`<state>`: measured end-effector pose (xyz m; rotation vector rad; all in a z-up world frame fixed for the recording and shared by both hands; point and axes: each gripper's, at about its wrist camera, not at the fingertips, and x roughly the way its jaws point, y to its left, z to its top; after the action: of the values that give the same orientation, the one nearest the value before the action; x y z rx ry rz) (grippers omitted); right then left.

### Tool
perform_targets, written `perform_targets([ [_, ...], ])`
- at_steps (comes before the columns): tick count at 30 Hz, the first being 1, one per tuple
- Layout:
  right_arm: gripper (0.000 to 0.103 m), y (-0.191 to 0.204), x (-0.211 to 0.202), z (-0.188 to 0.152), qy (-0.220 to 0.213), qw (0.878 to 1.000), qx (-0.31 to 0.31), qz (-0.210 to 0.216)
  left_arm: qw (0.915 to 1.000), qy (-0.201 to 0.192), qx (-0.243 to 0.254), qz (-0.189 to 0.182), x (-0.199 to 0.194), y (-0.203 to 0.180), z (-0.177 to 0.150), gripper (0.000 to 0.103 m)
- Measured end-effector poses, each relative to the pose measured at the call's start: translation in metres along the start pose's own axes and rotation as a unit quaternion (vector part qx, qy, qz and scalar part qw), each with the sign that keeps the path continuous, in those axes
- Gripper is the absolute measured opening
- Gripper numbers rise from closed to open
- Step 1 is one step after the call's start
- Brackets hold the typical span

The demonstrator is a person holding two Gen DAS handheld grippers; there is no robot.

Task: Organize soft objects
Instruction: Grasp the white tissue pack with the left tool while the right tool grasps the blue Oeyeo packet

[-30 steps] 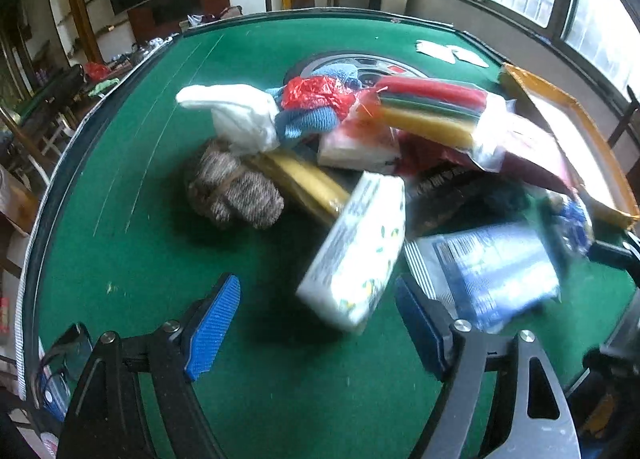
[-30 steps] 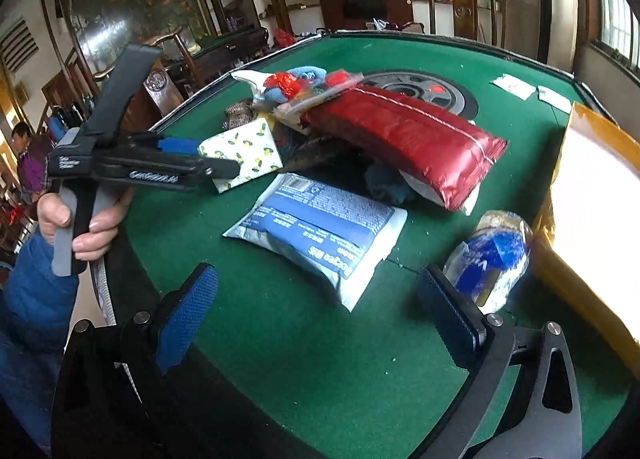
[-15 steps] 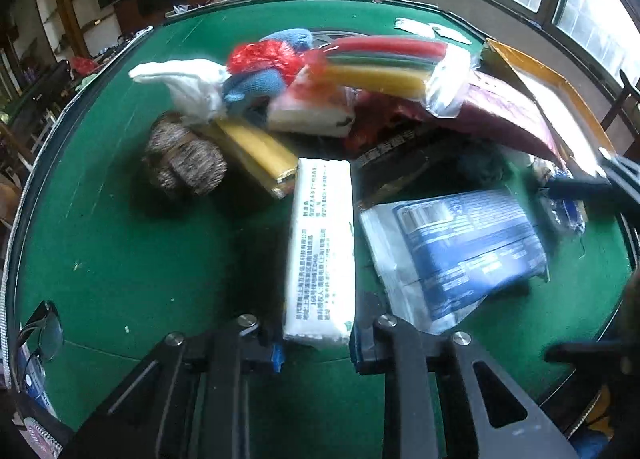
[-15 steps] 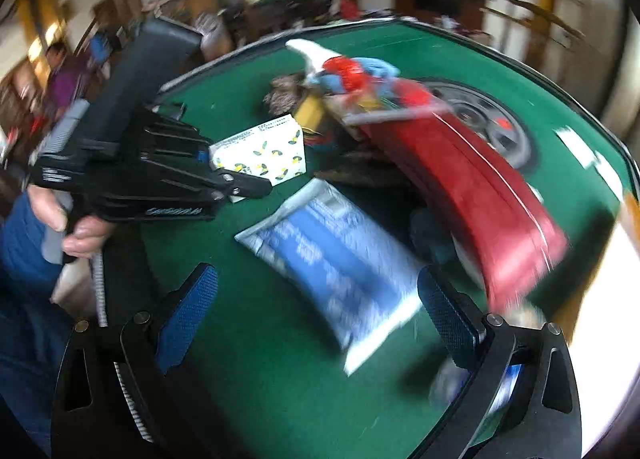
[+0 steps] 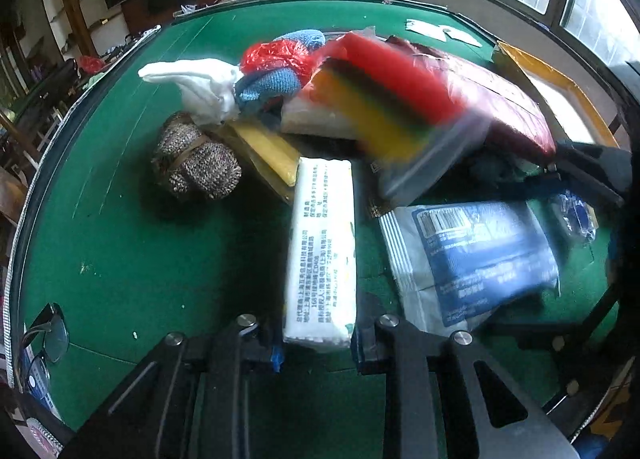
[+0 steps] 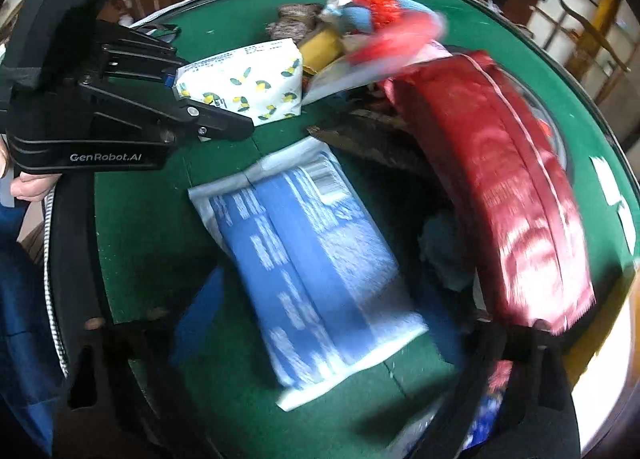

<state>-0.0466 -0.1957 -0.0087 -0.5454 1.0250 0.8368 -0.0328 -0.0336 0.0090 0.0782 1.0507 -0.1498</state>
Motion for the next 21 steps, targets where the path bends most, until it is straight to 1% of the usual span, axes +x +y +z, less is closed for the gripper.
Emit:
perform_targets([
  [1,0.077,-0.002,-0.003,-0.001,-0.002,1.000,0.022,0.009,1.0000,-0.001,-0.001,0.000,0.000,0.000,0.000,0.027],
  [2,0.076,-0.002,-0.006,-0.004,-0.004,0.999,0.030,0.016,1.0000,-0.001,-0.003,0.000,0.000,0.001,-0.002,0.031],
  [3,0.076,0.000,-0.007,-0.006,-0.006,0.999,0.032,0.019,1.0000,-0.002,-0.006,-0.001,0.000,0.001,-0.001,0.032],
  [6,0.076,0.016,-0.010,-0.012,-0.009,0.999,0.032,0.000,1.0000,-0.007,-0.004,0.001,0.000,0.001,-0.001,0.032],
  [8,0.076,0.021,-0.010,-0.011,-0.017,0.999,0.039,0.009,0.9999,-0.011,-0.006,0.002,-0.001,0.002,-0.003,0.029],
  [10,0.077,0.025,-0.006,-0.009,-0.017,0.999,0.027,-0.003,0.9999,-0.014,-0.009,0.001,-0.003,0.004,-0.005,0.024],
  [12,0.077,0.027,-0.004,-0.009,-0.018,1.000,0.017,-0.009,0.9998,-0.013,-0.013,-0.002,-0.005,0.007,-0.006,0.024],
  [15,0.077,0.025,-0.001,-0.010,-0.025,0.999,0.029,0.004,0.9997,-0.011,-0.018,-0.009,-0.008,0.011,-0.010,0.024],
  [18,0.074,0.027,-0.007,-0.019,-0.026,0.999,0.037,0.000,0.9996,-0.010,-0.023,-0.010,-0.011,0.013,-0.013,0.024],
  [21,0.073,0.032,-0.018,-0.024,-0.041,0.998,0.049,0.013,0.9994,-0.015,-0.029,-0.010,-0.016,0.015,-0.014,0.024],
])
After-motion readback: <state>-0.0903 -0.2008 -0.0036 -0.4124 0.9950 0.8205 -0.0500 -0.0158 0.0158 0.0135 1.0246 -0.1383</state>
